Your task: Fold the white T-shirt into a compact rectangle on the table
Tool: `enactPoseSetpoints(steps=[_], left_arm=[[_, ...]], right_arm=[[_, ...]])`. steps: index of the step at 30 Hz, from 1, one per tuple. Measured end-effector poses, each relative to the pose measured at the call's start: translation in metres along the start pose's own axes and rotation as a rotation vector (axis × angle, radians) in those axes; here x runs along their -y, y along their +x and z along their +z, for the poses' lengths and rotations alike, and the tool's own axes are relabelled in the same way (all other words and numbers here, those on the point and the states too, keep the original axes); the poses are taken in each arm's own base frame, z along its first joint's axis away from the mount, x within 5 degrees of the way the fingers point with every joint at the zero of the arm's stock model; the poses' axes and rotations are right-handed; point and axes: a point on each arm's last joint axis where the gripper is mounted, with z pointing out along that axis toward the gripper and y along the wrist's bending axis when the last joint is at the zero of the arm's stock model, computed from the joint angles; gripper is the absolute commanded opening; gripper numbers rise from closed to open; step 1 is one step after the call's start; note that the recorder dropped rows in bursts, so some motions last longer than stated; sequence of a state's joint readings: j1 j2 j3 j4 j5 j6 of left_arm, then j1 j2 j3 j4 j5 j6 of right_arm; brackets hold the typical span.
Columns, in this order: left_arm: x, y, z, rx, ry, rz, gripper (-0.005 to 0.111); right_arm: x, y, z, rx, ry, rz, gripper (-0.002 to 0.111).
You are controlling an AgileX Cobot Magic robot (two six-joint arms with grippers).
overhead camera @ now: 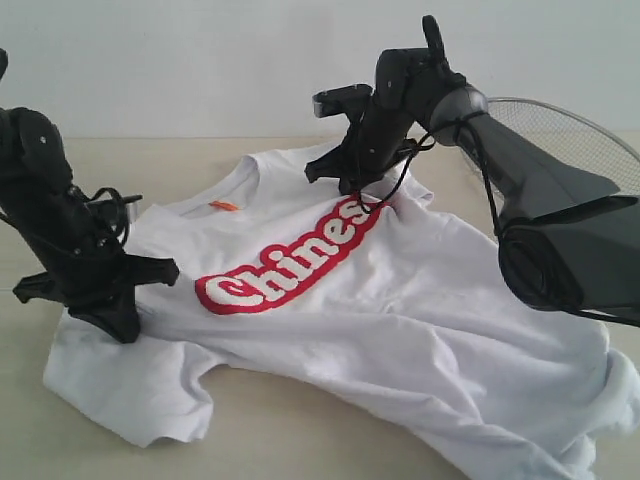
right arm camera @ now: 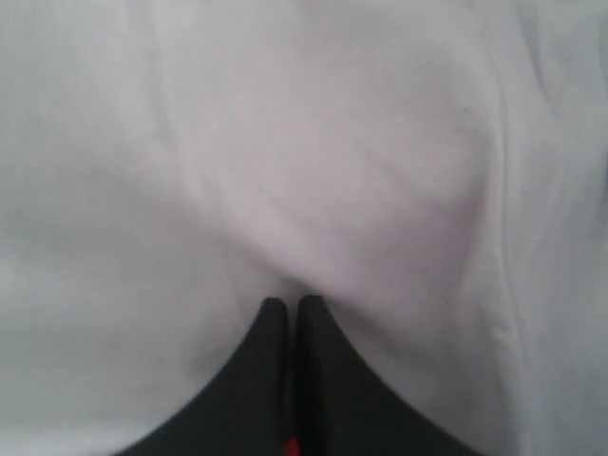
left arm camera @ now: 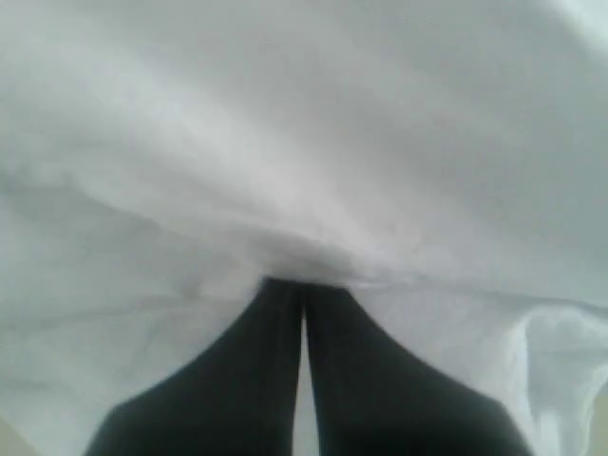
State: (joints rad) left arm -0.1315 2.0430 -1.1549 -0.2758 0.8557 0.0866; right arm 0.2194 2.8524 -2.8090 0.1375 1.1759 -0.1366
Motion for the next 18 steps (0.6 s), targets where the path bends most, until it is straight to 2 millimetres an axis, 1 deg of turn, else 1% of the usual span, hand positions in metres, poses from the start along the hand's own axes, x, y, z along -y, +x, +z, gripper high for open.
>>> enactPoseSetpoints(steps=[5,8,11,15,16,18], left_arm=[[-0.036,-0.03,-0.013,0.068,-0.048,-0.037,0.005],[-0.052,-0.051,-0.019,0.097,-0.062,-0.052,0.005],[-0.059,-0.078,-0.027,0.15,-0.089,-0.011,0.005],[-0.064,-0.116,-0.036,0.244,-0.113,0.049,0.005],[-0.065,-0.123,-0.035,0.252,-0.12,0.061,0.005],[-0.066,-0.137,-0.039,0.278,-0.139,0.084,0.005]], right_arm=[[0.006,0.0,-0.001,-0.004,0.066,0.05,0.0],[0.007,0.0,-0.001,-0.003,0.079,0.067,0.0],[0.007,0.0,-0.001,-0.002,0.083,0.077,0.0],[0.008,0.0,-0.003,-0.003,0.093,0.097,0.0],[0.009,0.0,-0.003,-0.001,0.097,0.105,0.0],[0.009,0.0,-0.005,-0.004,0.099,0.114,0.0]])
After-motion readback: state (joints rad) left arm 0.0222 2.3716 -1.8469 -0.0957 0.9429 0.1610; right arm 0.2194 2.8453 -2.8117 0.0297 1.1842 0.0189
